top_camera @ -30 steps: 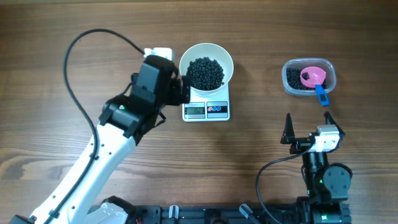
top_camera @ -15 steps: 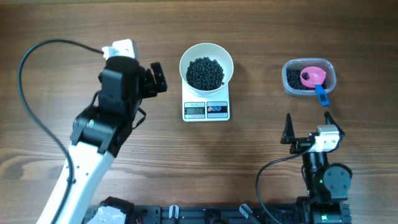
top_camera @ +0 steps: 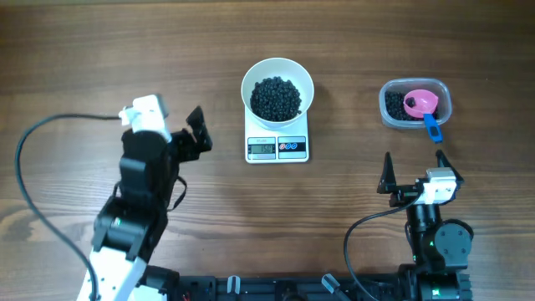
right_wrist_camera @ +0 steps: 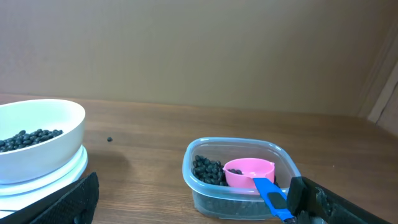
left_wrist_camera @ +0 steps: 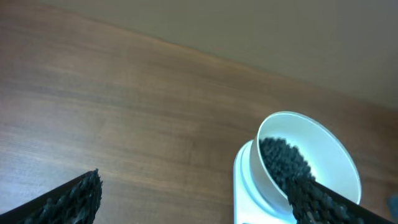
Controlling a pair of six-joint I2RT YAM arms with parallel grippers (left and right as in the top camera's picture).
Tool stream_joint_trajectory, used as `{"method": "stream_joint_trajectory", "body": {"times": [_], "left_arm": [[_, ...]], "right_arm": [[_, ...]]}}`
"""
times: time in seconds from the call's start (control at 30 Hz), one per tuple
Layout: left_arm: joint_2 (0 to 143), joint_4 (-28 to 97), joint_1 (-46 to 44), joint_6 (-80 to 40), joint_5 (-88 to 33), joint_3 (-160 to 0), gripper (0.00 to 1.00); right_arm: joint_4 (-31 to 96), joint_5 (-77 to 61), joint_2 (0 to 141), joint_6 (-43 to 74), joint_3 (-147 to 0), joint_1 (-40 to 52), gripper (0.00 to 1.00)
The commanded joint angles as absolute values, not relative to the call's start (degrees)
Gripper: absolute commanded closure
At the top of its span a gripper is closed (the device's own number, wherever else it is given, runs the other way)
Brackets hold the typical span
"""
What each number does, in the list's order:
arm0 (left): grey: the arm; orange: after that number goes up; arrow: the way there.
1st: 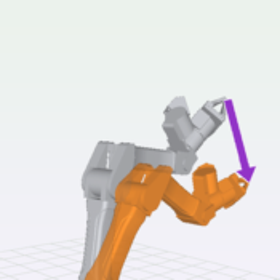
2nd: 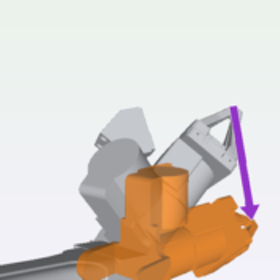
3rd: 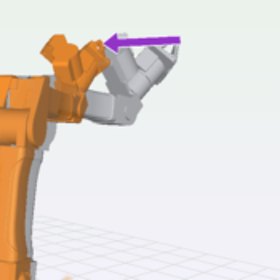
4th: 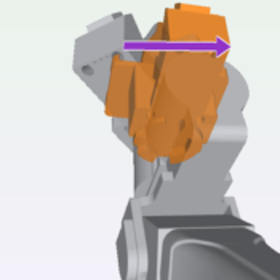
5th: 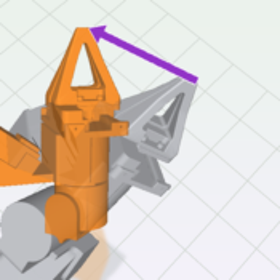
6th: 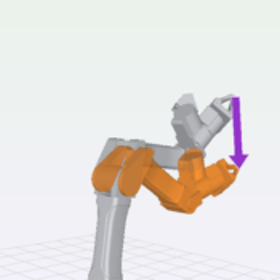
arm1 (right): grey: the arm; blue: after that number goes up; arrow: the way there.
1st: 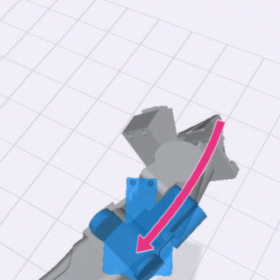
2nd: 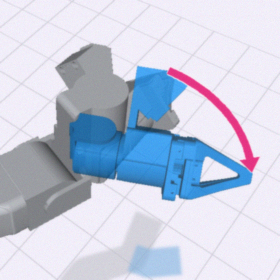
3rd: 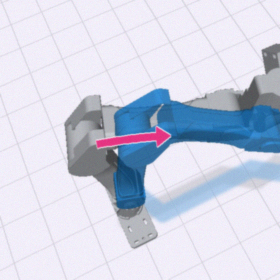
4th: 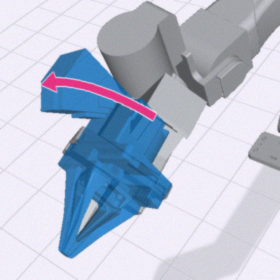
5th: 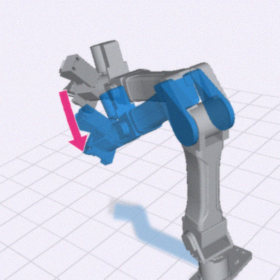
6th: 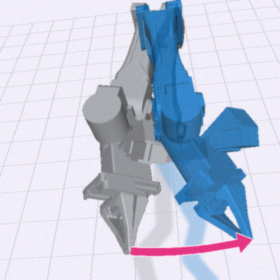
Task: Scoop item into bowl and weigh 150g on scale
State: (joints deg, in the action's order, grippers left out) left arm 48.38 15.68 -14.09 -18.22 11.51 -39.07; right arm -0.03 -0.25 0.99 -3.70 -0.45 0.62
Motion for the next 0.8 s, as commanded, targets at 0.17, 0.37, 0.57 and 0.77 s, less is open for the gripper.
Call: {"method": "stream_joint_trajectory", "body": {"times": [0.17, 0.37, 0.57, 0.77], "left_arm": [[36.97, 7.81, -6.74, -18.70, 1.28, -27.70, 0.00], [31.18, 2.13, -3.57, -18.72, -0.21, -20.38, 0.00], [24.56, 0.62, -3.46, -18.72, -0.21, -15.49, 0.00], [17.80, 0.56, -3.44, -18.70, -0.16, -11.73, 0.00]], "right_arm": [[-0.16, -1.10, 0.21, -2.98, -0.30, 0.89, 0.00], [-0.16, -1.10, 0.21, -2.98, -0.30, 0.89, 0.00], [-0.16, -1.10, 0.21, -3.01, -0.30, 0.89, 0.00], [-0.16, -1.10, 0.21, -2.98, -0.30, 0.89, 0.00]]}}
